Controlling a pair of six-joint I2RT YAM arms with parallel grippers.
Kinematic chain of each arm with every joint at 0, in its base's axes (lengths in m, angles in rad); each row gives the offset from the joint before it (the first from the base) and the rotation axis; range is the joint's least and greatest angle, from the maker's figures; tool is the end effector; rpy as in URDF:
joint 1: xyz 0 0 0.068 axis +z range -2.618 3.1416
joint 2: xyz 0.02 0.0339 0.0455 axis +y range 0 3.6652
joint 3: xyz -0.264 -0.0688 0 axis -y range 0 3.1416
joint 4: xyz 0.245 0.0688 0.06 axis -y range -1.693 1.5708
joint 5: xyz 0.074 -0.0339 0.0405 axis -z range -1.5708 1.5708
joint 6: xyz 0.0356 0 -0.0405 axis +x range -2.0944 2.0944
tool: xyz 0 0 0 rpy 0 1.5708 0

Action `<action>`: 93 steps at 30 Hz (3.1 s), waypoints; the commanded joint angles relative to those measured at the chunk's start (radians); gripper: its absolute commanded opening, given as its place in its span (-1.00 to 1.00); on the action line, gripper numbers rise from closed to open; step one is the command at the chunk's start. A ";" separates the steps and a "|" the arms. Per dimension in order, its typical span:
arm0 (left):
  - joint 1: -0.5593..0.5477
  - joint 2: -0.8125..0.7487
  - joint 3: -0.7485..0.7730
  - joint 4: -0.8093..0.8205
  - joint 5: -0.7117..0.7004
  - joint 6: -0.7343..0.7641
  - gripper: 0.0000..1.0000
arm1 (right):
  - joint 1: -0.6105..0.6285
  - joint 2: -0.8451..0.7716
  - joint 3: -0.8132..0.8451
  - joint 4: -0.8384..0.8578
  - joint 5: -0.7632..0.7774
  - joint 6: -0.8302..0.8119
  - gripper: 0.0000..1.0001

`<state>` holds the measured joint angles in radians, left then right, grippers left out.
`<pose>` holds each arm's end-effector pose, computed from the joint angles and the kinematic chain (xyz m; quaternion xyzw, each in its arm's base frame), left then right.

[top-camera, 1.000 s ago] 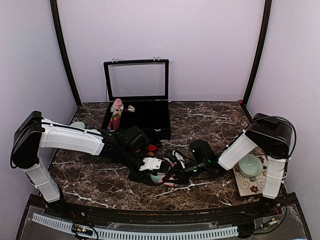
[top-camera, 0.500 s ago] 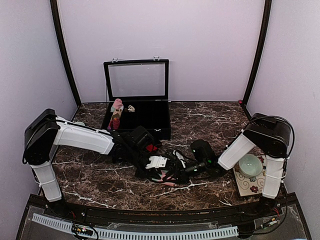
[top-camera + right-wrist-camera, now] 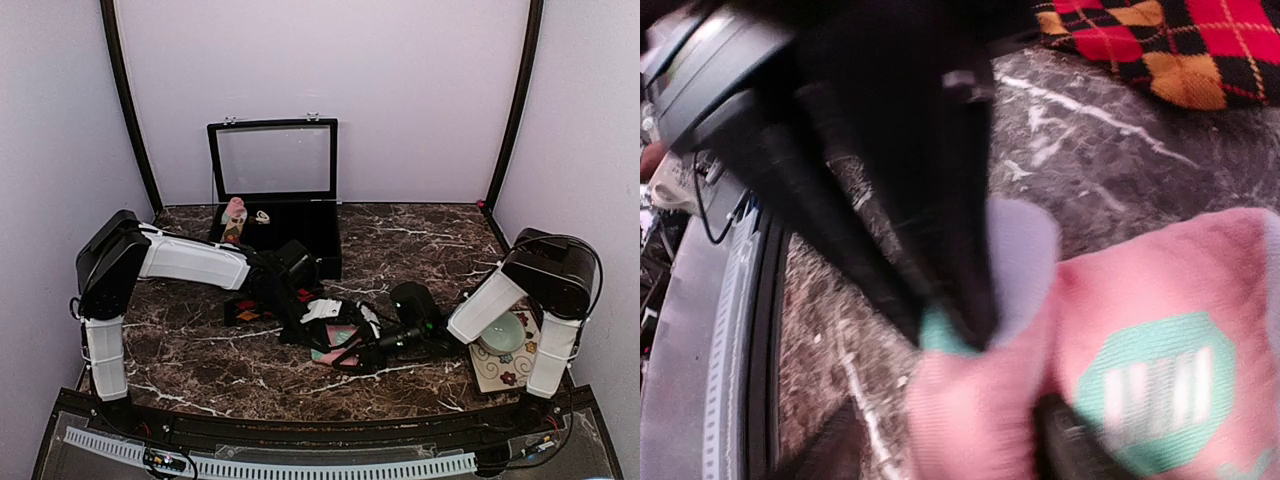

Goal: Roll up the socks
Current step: Roll the sock at the center of the board.

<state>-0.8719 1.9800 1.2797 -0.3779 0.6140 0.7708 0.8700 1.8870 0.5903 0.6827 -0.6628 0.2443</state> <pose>0.2415 -0.3193 0.1529 0.7270 0.5758 -0.3044 0.2173 0.1829 0.2508 0.0860 -0.4009 0.7526 0.4753 0.2167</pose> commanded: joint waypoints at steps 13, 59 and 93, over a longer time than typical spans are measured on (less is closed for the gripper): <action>0.010 0.276 0.198 -0.314 -0.050 -0.136 -0.93 | 0.115 -0.464 -0.243 -0.262 0.632 -0.045 0.99; 0.039 0.516 0.365 -0.420 -0.248 -0.214 -0.86 | 0.234 -0.263 -0.027 -0.234 0.667 -0.773 0.07; 0.147 0.033 0.165 -0.389 -0.131 -0.087 0.98 | 0.098 0.054 0.187 -0.600 0.359 -0.467 -0.93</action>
<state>-0.7433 2.1052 1.5276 -0.7807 0.5877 0.6613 0.9958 1.8538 0.8272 0.3405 -0.2169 -0.3347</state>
